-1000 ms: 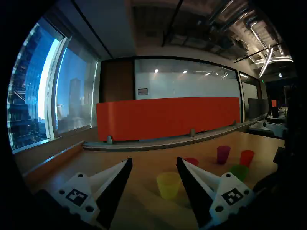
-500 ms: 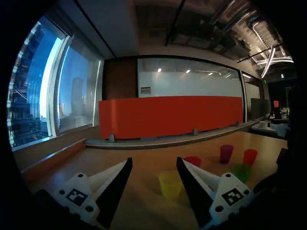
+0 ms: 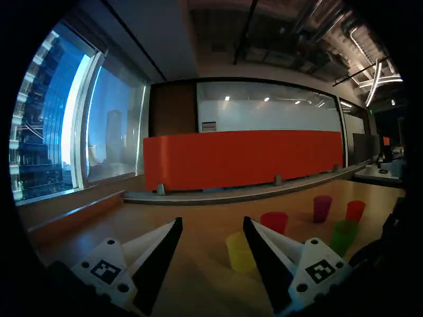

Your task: Pour water

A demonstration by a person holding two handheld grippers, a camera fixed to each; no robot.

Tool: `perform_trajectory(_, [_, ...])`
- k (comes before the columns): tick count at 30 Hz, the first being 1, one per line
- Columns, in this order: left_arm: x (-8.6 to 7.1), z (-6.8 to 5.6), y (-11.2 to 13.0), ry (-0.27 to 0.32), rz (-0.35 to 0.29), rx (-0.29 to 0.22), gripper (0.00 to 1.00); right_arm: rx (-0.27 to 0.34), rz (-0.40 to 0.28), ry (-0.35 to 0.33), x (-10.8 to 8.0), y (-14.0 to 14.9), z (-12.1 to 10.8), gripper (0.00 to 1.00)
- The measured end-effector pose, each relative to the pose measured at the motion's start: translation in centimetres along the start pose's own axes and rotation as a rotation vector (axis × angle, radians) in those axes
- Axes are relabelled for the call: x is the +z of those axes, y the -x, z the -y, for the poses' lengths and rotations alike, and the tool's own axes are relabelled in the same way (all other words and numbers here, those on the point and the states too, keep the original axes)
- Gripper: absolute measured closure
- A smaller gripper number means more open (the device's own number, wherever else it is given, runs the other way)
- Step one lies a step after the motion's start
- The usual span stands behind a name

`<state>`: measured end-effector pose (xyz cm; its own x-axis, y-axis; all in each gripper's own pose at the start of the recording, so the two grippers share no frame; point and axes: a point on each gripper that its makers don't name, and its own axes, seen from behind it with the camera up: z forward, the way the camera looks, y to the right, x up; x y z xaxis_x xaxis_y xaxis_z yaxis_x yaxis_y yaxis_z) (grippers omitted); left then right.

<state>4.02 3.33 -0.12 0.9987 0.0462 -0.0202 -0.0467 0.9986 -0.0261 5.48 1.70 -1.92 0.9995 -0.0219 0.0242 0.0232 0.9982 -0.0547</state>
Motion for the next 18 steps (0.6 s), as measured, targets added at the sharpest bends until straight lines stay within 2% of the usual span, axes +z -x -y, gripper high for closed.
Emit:
perform_trajectory(6, [0.1, 1.2, 1.4, -0.017, 0.008, -0.016, 0.16, -0.008, 0.017, 0.01, 0.2, 0.1, 0.3, 0.01])
perform_trajectory(18, [-0.1, 2.8, 3.0, -0.026, 0.021, -0.042, 0.16, -0.016, 0.03, 0.001, 0.7, 0.1, 1.9, 0.01])
